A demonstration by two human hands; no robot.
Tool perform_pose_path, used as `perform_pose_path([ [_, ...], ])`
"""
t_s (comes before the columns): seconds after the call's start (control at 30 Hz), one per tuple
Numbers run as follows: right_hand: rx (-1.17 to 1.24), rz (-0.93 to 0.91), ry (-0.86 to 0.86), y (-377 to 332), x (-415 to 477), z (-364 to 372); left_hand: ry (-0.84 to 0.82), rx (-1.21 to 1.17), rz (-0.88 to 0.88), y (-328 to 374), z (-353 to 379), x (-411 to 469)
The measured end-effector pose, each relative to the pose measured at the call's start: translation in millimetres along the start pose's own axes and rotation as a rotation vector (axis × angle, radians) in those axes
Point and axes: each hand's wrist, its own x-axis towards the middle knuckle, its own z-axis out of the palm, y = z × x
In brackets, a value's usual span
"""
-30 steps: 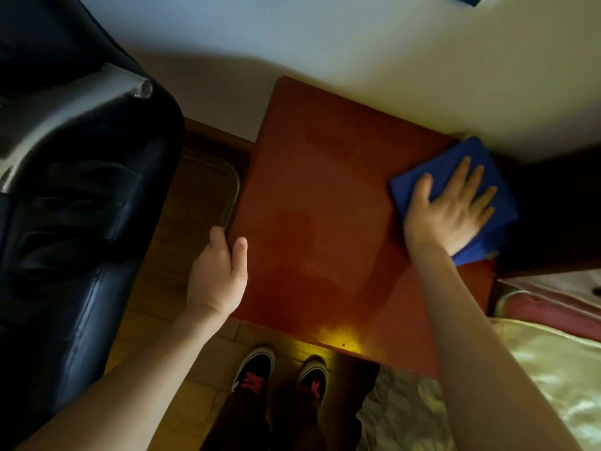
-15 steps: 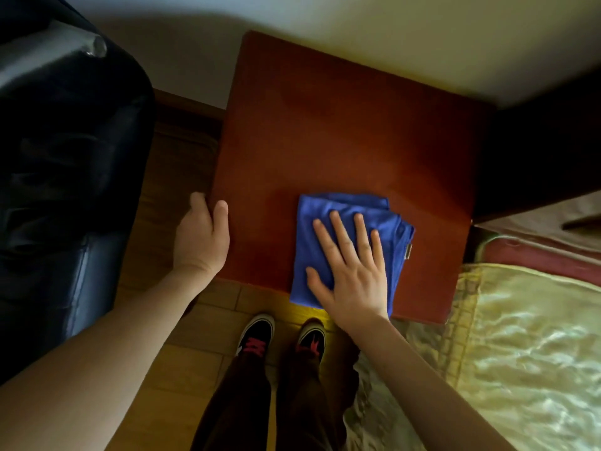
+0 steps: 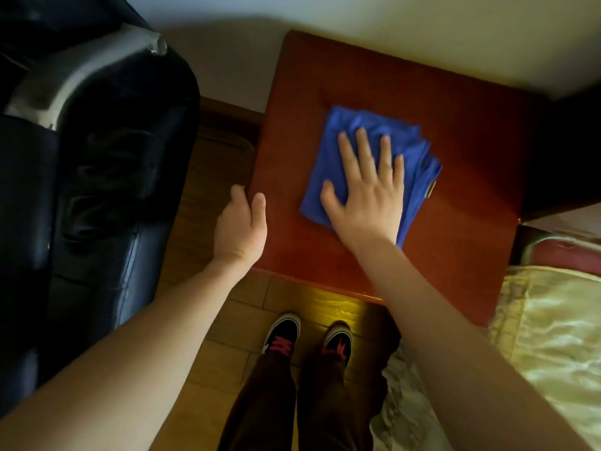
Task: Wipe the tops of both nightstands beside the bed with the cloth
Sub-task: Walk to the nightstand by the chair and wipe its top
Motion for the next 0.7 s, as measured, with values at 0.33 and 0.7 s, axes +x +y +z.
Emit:
perform_pose_path([
  [0.33,-0.087,-0.348,-0.102,-2.2,-65.5,16.4,-0.016,-0.080,0.003,-1.3,-3.2,2.1],
  [0.7,-0.142,-0.502,-0.096,-48.3,96.9,7.5,-0.033,-0.180,0.002,-8.3,-2.3,4.1],
])
